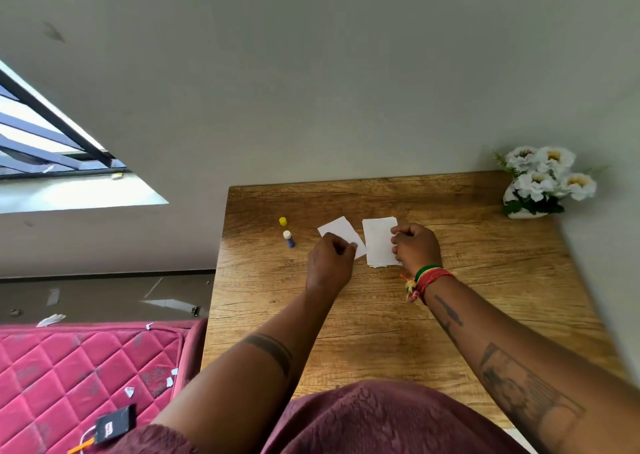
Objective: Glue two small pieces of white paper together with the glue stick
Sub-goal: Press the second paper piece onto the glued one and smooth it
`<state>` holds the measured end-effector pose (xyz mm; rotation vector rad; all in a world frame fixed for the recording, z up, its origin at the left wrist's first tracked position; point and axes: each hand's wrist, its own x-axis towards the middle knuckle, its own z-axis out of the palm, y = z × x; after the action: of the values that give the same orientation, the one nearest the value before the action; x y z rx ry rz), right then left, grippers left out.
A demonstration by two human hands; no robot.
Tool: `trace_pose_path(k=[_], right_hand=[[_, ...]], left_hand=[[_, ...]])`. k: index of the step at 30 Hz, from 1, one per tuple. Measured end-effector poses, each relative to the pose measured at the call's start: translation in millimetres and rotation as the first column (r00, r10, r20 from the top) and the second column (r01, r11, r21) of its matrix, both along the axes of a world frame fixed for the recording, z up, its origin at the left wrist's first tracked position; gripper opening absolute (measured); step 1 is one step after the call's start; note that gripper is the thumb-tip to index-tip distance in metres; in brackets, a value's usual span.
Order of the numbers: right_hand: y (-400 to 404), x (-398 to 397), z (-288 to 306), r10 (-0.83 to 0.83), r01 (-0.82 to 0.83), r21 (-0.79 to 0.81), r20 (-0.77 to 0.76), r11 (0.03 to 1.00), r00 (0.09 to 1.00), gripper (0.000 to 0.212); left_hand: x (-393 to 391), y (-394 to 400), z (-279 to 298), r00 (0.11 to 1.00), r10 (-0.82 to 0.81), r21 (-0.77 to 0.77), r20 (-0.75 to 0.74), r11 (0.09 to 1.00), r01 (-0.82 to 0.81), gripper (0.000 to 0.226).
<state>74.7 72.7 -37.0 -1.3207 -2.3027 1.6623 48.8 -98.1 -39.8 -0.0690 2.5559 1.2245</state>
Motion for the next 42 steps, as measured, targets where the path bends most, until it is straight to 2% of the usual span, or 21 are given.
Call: trace_pose_path(k=[2,5,9,14,19,25,30,35,42], right_hand=[[5,1,3,-0.002,-0.005,0.143,0.05,0.99,0.999,0.025],[9,-1,4,0.01,-0.042,0.218,0.143,0.975,0.99,0.029],[11,-5,5,0.025,-0.061,0.215,0.163,0.975,0.986,0.017],[17,-13,2,0.041,-0.065,0.131,0.182,0.989,0.983,0.023],[19,-12,3,0.007,-0.024,0.118,0.146,0.993,0.989,0.021],[5,-15,8,-0.054,0.051,0.057,0.05,0.997,0.997,0.027],[-15,-30,7,0.03,-0.033,0.067,0.039,0.997,0.999,0.024],[-32,-43,3,0.138,-0.144,0.109,0.065,0.983,0.988,0.026],[-37,-48,-5,0.189,-0.207,0.175,0.114,0.963,0.975,0.026]], left_hand=[[-5,13,0,0.999,-0.023,0.053,0.029,0.998,0.022,0.007],[-12,29,0,0.993,-0.004,0.104,0.12,0.995,-0.008,0.026],[-16,42,-1,0.98,0.05,0.151,0.192,0.985,-0.08,0.031],[-17,51,-2,0.95,0.111,0.243,0.291,0.952,-0.186,0.029],[-18,50,1,0.92,0.159,0.34,0.358,0.895,-0.287,0.025],[-19,41,8,0.925,0.224,0.356,0.308,0.874,-0.331,0.019],[-34,15,7,0.937,0.265,0.296,0.228,0.898,-0.326,0.019],[-44,-2,-3,0.934,0.287,0.242,0.211,0.911,-0.335,0.02],[-46,-5,-16,0.94,0.275,0.204,0.203,0.927,-0.315,0.025]])
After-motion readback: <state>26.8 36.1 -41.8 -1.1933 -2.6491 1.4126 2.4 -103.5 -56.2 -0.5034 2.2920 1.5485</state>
